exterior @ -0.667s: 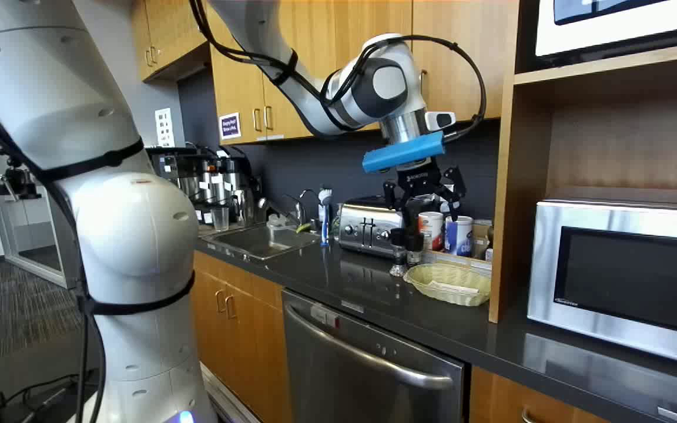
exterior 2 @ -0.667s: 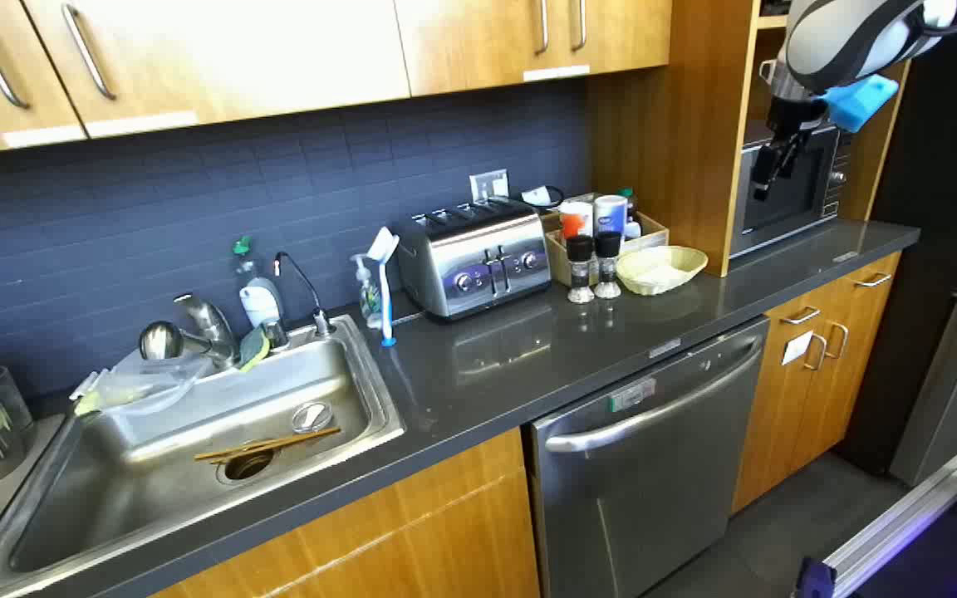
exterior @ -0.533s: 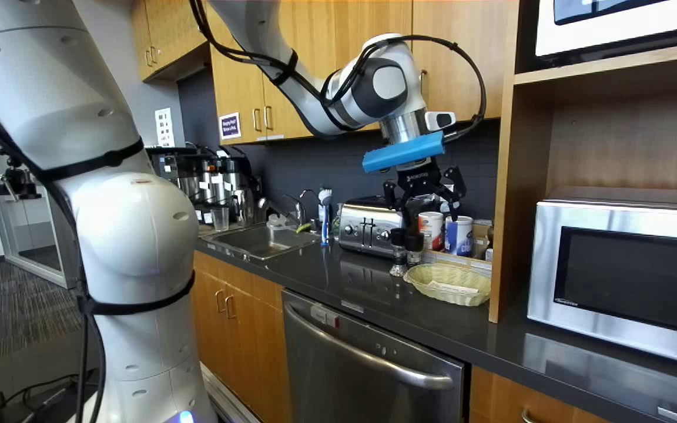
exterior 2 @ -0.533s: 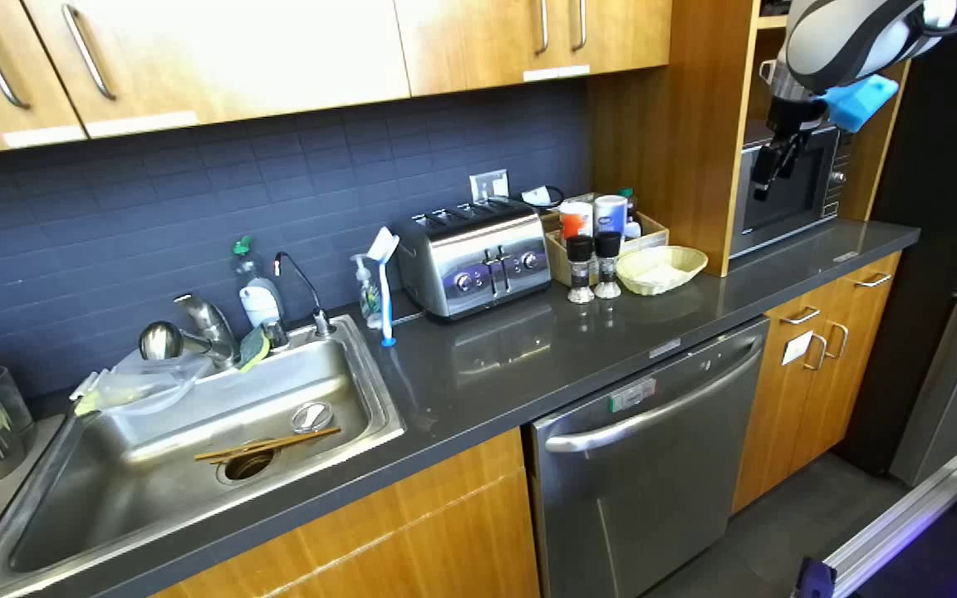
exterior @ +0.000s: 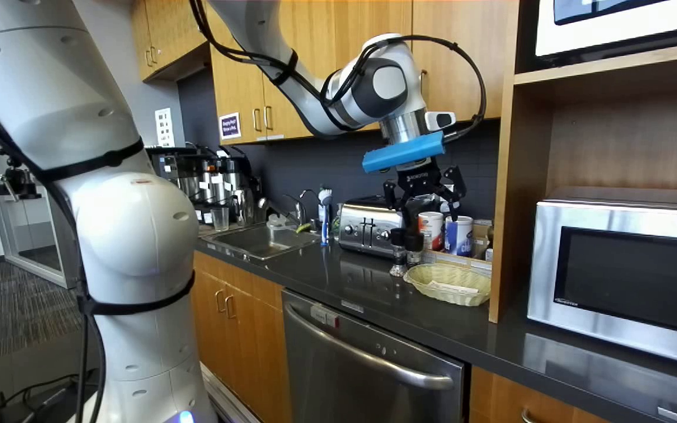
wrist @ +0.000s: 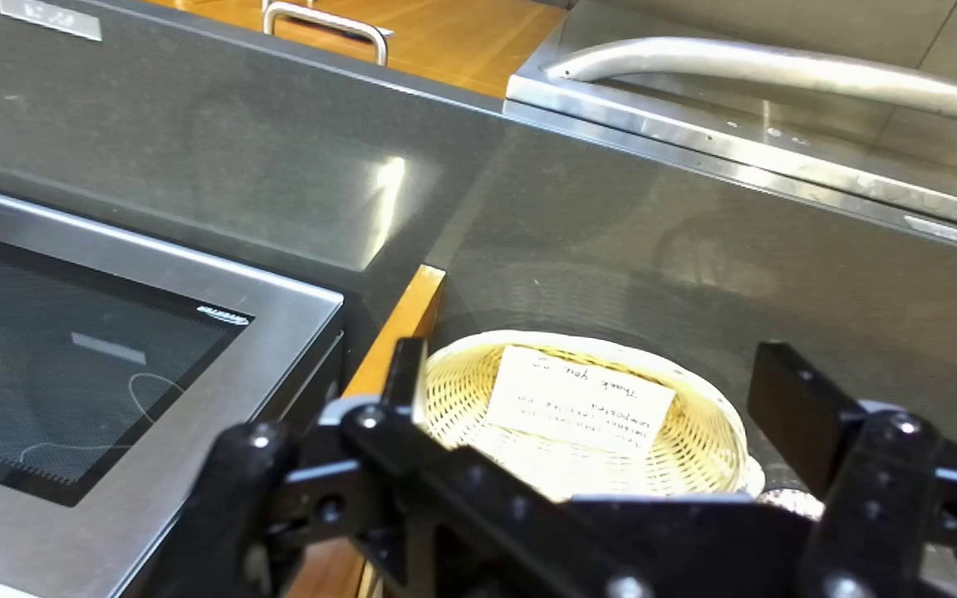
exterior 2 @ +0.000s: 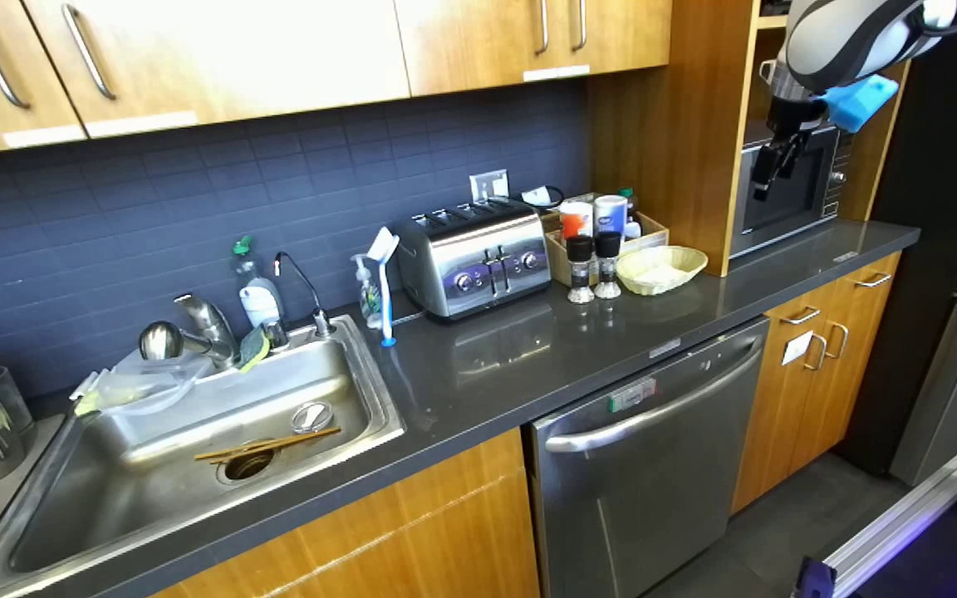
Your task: Push the toaster closer to the wall
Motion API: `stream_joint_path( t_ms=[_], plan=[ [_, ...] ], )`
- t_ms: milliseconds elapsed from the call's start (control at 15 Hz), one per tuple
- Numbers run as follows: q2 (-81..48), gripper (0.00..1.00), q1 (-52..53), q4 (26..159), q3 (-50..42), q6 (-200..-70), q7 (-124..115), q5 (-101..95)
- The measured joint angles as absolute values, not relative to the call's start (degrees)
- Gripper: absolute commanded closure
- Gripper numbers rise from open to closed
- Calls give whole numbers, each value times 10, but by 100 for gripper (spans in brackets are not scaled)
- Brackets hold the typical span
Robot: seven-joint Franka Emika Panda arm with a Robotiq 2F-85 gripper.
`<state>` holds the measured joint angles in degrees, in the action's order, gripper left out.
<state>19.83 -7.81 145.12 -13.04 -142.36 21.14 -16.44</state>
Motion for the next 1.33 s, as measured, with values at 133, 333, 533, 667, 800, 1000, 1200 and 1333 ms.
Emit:
stream_joint_path(
  t_ms=[133,333,533,667,800,1000,1200,1333],
  plan=[
    [198,0,-78,1451,-130,-1424,211,-164],
    [198,0,-78,1451,-130,-1424,211,-164],
    [198,0,-78,1451,-130,-1424,211,-164],
    [198,0,-78,1451,-130,-1424,211,-164],
    [198,0,-78,1451,-130,-1424,211,-164],
    [198,0,-78,1452,-130,-1423,211,-164],
    [199,0,-78,1461,-130,-1422,216,-165],
    [201,0,-79,1472,-129,-1421,220,-169]
  ],
)
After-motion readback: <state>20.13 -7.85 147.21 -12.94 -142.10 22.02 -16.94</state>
